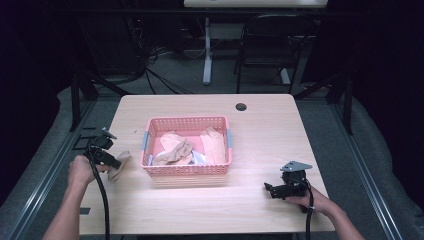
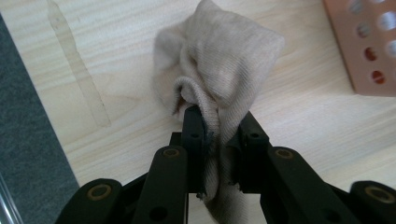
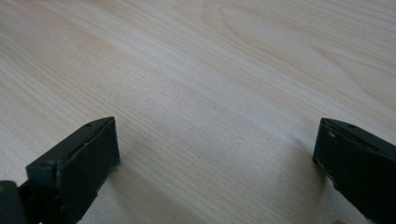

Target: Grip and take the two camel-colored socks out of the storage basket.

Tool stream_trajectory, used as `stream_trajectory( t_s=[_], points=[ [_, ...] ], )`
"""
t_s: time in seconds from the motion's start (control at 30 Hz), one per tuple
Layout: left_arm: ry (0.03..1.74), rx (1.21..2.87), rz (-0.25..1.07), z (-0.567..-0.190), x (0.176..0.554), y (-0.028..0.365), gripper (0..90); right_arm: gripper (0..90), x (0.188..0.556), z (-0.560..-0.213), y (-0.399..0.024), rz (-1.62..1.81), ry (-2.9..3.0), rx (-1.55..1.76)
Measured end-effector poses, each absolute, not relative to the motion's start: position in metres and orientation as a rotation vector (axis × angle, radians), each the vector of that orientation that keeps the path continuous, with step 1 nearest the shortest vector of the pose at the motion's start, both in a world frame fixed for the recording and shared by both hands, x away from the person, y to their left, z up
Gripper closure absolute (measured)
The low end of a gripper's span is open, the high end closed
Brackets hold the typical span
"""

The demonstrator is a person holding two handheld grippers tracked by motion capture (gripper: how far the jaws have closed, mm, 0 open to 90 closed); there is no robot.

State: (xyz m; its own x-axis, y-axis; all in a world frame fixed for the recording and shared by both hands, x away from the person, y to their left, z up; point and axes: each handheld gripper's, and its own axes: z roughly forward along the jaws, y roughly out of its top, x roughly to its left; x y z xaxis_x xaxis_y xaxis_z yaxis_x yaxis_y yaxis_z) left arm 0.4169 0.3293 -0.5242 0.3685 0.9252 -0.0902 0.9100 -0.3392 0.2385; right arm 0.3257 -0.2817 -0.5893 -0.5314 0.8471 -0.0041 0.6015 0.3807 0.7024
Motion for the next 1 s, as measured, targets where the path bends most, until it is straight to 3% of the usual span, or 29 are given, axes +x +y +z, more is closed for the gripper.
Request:
stream_trajectory(
  t_s=[0.2, 0.47, 0.67, 1.0],
  points=[
    [1.666, 2.371, 0.031, -0.54, 0.417, 0.33, 69.0, 0.0, 0.326, -0.589, -0.282, 0.934, 2.281, 1.26],
    [1.658, 2.316, 0.05, -0.521, 0.414, 0.33, 21.2, 0.0, 0.326, -0.589, -0.282, 0.933, 2.282, 1.26],
    [1.65, 2.314, 0.07, -0.502, 0.412, 0.331, 1.7, 0.0, 0.326, -0.589, -0.282, 0.933, 2.282, 1.26],
    [1.629, 2.304, 0.129, -0.459, 0.411, 0.337, 0.0, 0.0, 0.325, -0.589, -0.282, 0.934, 2.282, 1.258]
  ],
)
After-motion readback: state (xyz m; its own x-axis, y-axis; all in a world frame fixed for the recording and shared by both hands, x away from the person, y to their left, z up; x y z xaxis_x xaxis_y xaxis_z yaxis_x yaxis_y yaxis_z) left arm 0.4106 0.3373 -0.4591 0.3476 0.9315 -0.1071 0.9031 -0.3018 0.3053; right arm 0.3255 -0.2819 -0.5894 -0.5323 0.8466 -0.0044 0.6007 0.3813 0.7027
